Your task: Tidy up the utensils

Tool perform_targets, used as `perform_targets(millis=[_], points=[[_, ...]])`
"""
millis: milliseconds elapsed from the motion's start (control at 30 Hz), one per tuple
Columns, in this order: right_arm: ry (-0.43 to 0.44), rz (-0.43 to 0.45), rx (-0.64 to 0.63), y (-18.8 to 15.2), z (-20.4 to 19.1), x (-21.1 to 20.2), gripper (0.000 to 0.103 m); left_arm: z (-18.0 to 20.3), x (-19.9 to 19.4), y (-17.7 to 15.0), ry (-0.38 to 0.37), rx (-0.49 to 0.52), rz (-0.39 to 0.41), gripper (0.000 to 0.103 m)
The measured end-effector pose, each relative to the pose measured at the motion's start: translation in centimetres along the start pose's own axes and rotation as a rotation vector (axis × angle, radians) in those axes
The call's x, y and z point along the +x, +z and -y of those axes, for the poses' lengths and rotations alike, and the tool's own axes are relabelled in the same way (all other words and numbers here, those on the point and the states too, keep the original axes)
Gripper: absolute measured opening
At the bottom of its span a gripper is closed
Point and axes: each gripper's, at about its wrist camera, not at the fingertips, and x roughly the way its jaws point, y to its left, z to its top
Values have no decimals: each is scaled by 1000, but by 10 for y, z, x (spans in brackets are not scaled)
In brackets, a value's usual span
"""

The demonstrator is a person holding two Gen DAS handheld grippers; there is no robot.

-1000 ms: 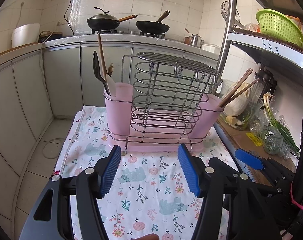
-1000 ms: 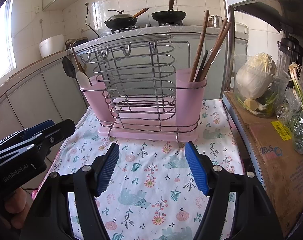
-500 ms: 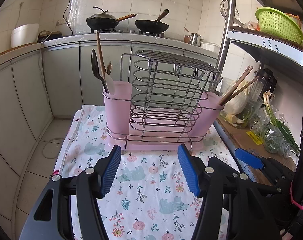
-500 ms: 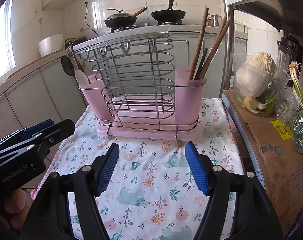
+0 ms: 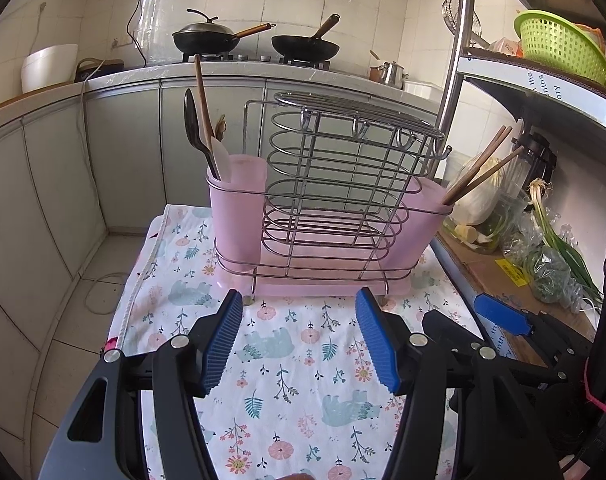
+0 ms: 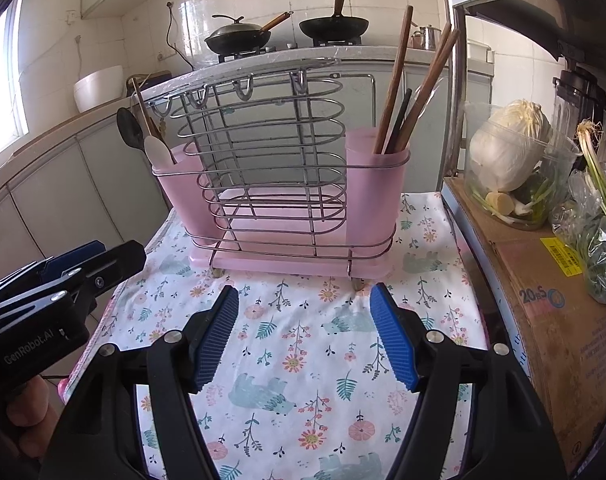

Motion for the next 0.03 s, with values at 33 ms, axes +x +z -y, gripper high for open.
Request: perform_targets(millis=[33], points=[[-1, -1, 0, 0, 0, 0, 69, -1, 1, 0, 0, -1, -3, 58]])
